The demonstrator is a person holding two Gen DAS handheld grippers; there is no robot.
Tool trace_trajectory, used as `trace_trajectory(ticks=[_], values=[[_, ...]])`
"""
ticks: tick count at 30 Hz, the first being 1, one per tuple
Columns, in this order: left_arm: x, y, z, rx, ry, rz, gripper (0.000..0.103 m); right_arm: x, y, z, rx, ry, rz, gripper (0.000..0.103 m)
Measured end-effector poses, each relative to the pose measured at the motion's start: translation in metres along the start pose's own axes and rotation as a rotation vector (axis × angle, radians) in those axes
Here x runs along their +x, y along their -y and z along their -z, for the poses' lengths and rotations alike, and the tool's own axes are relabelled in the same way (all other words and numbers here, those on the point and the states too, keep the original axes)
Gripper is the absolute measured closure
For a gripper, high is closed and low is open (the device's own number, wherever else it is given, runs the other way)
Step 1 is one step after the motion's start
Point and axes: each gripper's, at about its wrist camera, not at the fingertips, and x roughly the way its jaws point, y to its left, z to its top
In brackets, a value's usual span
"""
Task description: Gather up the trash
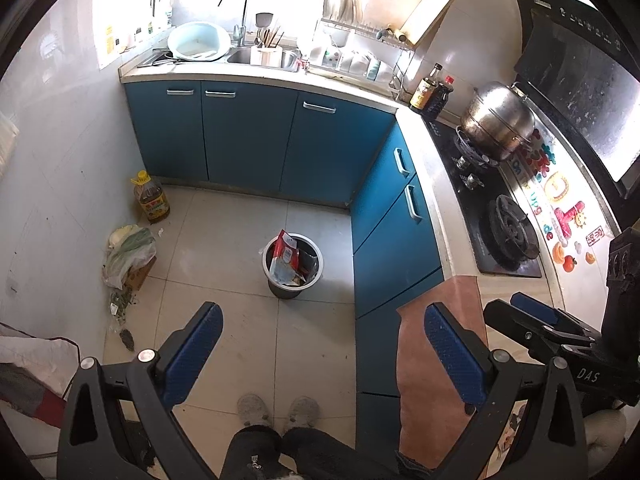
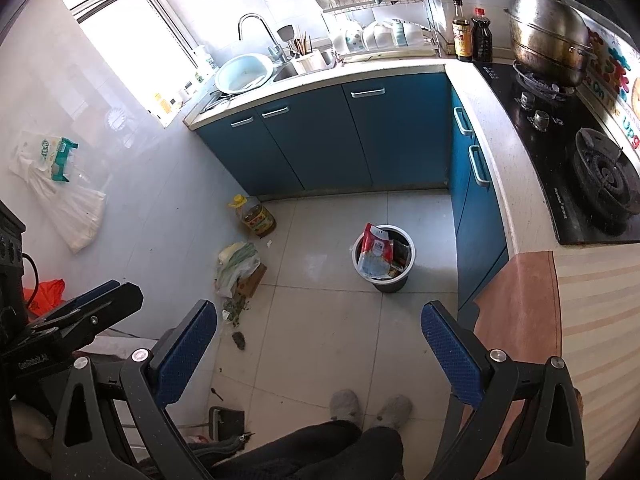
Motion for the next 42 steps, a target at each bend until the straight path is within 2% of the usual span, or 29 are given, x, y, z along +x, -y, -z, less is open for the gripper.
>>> trace_trajectory(ticks=[16,25,42], values=[[0.002,0.009,0.005,0.001,-0.005,0.002,0.000,-0.004,0.001,0.002,0.002,0.006,-0.002,0.000],[0.005,0.009,-0.004,0.014,-0.017,0.030,0.000,-0.005,-0.001,0.000,0.013,0.007,-0.002,0.000],[0.007,0.011,-0.007,0.018,-0.020,0.035,0.000,-0.003,0.003,0.002,0.030,-0.001,-0.017,0.000]])
